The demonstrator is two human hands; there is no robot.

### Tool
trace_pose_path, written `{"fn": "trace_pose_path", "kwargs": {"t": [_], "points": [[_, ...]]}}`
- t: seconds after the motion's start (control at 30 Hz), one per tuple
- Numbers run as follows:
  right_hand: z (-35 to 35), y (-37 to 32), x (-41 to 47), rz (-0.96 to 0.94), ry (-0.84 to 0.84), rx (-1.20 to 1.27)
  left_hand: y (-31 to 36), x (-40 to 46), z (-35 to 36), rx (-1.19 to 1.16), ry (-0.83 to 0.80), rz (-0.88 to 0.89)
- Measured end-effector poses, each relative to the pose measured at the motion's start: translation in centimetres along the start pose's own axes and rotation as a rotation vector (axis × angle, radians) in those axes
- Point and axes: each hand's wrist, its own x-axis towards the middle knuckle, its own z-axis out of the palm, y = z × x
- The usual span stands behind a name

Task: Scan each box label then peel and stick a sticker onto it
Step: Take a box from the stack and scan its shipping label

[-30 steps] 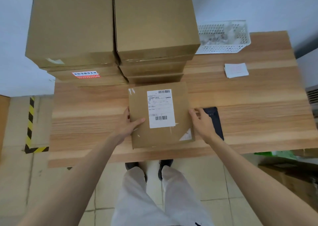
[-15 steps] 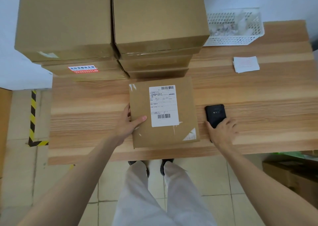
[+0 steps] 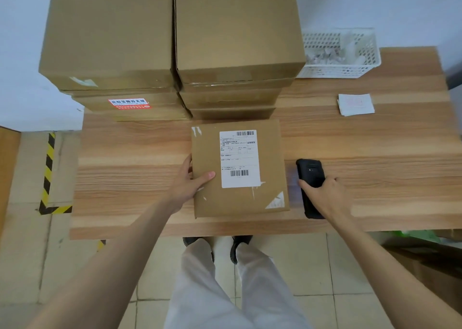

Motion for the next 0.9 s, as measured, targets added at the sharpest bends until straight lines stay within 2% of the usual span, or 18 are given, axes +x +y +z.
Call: {"fn": "trace_pose_path", "kwargs": {"t": [0.17,0.27,0.37,0.67,0.9], "points": [[-4.6,-3.0,-4.6,-0.125,-0.076,-0.056,0.5,-0.5,0.1,-0.004,-0.005,-0.007],[-6.7,-5.7,-7.2,-0.226,-0.123,-0.202,0.9,-0.9,0.3,-0.004,-0.001,0.007],[-7.6,-7.7,-8.8,-0.3,-0.101,-0.3,1.2,-1.1,0.5,-0.001,-0.004,0.02],[-8.4,-8.9,-9.2,-0.333,-0.062,-0.316,1.1,-1.1,0.4,-0.006,-0.014,0.003],[-7.7,-7.1,-8.0,-0.301,-0.053,-0.315,0.9,-0.9,0.5,-0.028,-0.014,0.025]]}}
